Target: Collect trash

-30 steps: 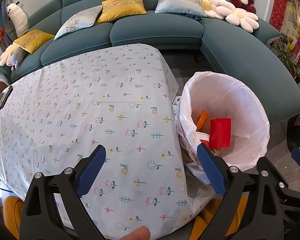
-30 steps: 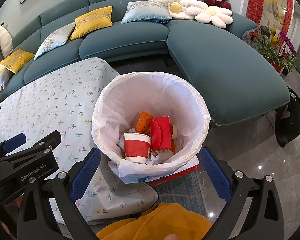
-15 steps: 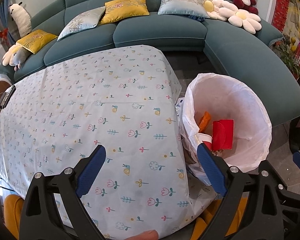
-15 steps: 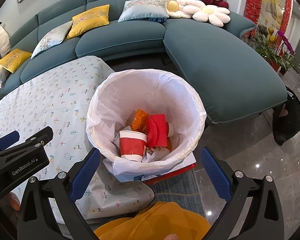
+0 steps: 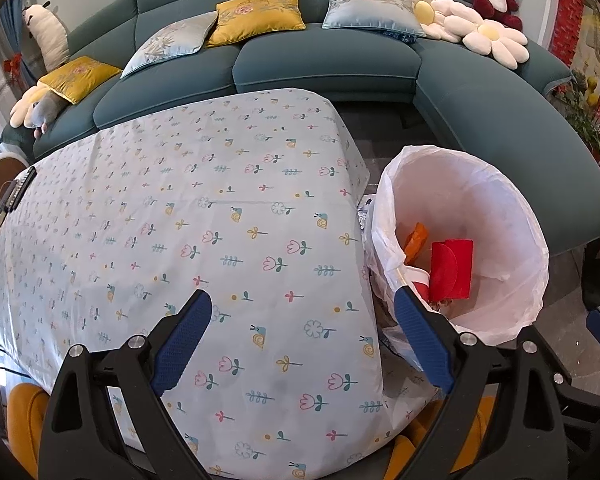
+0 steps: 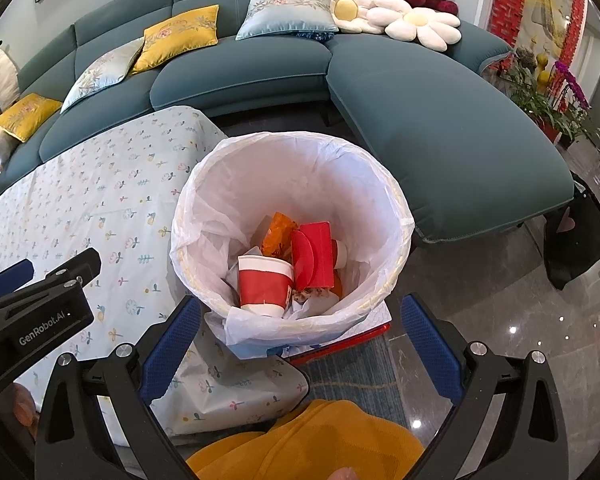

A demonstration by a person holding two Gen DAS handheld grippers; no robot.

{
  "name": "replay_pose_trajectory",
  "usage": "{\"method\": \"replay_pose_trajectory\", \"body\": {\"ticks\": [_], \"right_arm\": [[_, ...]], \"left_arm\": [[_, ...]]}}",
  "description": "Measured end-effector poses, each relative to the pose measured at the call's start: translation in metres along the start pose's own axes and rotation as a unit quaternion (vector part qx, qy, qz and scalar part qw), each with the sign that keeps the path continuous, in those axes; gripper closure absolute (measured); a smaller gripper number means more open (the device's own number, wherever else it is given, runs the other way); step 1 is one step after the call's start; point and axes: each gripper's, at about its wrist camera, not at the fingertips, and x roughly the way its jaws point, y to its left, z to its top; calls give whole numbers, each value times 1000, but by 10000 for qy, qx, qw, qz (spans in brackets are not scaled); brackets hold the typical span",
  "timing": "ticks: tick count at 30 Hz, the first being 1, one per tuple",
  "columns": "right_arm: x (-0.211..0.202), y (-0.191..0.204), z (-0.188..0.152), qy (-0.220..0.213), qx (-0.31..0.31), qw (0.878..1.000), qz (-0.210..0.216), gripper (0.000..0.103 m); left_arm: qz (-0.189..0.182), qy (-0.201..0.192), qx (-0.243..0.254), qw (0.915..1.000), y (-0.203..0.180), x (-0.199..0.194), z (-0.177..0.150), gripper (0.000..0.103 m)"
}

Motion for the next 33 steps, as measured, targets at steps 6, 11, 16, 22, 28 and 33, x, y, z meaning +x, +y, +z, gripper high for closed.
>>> {"method": "replay_pose_trajectory", "body": {"ticks": [6, 11, 16, 22, 28, 33], "right_arm": [[1, 0, 0, 6, 0, 10000, -7, 7], [1, 1, 0, 12, 8, 10000, -13, 7], [3, 1, -2, 31, 25, 10000, -16, 7], [3, 1, -3, 36, 21, 10000, -15, 7], [3, 1, -3, 41, 27, 10000, -14, 7], [3, 0, -3, 35, 43, 10000, -16, 7]], "left_arm": [[6, 6, 27, 10000, 1, 0, -1, 15], [29, 10, 45, 10000, 0, 0, -1, 15], [34, 16, 52, 10000, -2, 1, -1, 15], [30, 21, 68, 10000, -2, 2, -3, 15], [-4, 23, 63, 10000, -3, 2, -3, 15], [-69, -13, 106, 9999, -3, 2, -3, 15]]}}
